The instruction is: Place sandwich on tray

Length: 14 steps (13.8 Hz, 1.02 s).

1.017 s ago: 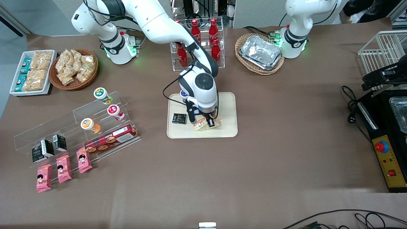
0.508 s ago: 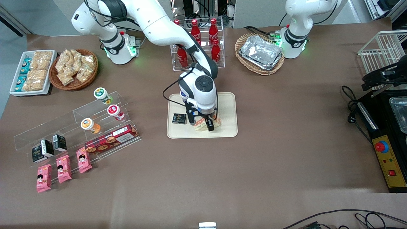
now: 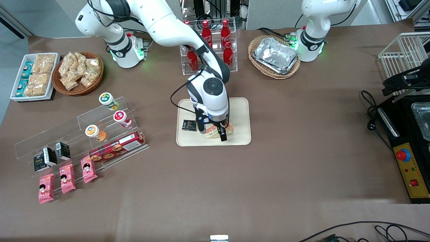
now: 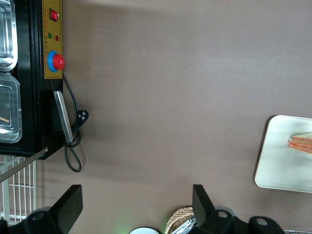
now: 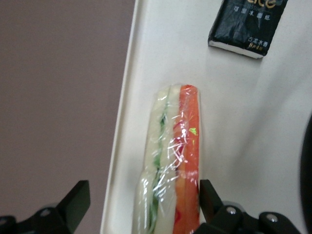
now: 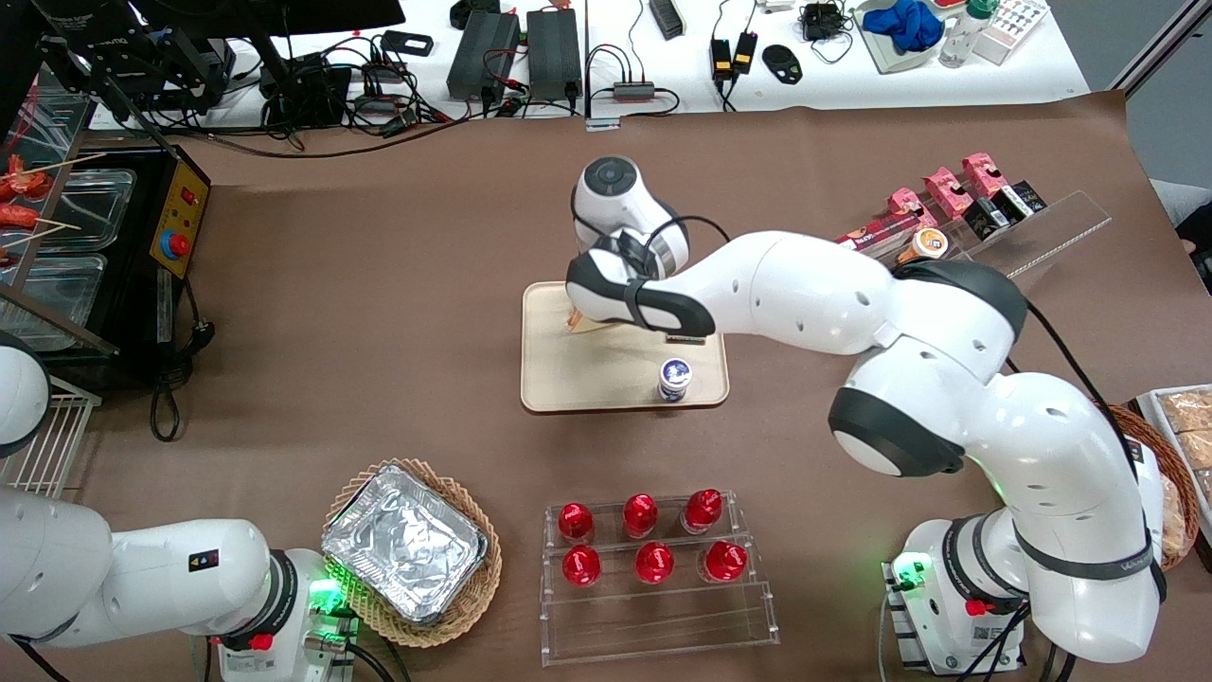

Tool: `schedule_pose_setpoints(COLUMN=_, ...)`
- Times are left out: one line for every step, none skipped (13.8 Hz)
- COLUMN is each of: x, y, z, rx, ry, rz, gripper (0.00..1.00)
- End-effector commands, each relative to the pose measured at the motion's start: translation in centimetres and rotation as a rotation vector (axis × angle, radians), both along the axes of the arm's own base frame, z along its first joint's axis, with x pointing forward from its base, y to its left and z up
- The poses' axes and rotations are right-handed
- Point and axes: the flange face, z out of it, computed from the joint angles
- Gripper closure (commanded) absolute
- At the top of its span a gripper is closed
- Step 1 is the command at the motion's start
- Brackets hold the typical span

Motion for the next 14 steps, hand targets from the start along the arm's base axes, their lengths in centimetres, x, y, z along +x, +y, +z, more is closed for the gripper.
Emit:
schedule_pose_setpoints(x=1.4, y=-1.8, z=6.5, rx=0.084, ry=0.054, rz=0.008, gripper=0.00)
schedule_pose_setpoints(x=2.1, y=-2.8, z=8.5, rx=0.109, ry=0.063, rz=0.019, gripper=0.00)
schedule_pose_setpoints(x=2.5, y=-3.5, z=10.3, rx=0.125, ry=0.066, rz=0.036, gripper=0.00)
schedule_pose_setpoints(x=2.6, y=-3.8, z=11.6, rx=0.133, ry=0.063, rz=0.054, gripper=0.00)
schedule_pose_setpoints(x=3.2, y=-4.8, z=13.0, rx=0.144, ry=0.059, rz=0.063, gripper=0.00)
schedule_pose_setpoints(x=3.7, y=-5.9, z=14.4, rx=0.149, ry=0.062, rz=0.084, gripper=0.00)
schedule_pose_setpoints(x=4.2, y=-7.0, z=15.9, rx=0.147, ry=0.066, rz=0.127, gripper=0.00)
schedule_pose_setpoints(x=4.8, y=-8.6, z=17.2, rx=0.146, ry=0.079, rz=0.162, gripper=0.00)
schedule_pose_setpoints(x=5.7, y=-10.7, z=18.8, rx=0.145, ry=0.087, rz=0.209, gripper=0.00)
schedule_pose_setpoints(x=6.3, y=-12.5, z=20.5, rx=0.144, ry=0.096, rz=0.267, gripper=0.00)
schedule_pose_setpoints(x=6.6, y=-14.2, z=22.0, rx=0.134, ry=0.108, rz=0.336, gripper=0.00)
schedule_pose_setpoints(x=7.1, y=-15.9, z=23.1, rx=0.123, ry=0.116, rz=0.404, gripper=0.00)
schedule_pose_setpoints(x=7.8, y=-18.1, z=24.0, rx=0.104, ry=0.128, rz=0.472, gripper=0.00)
schedule_pose_setpoints(x=8.1, y=-19.8, z=24.9, rx=0.052, ry=0.128, rz=0.556, gripper=0.00)
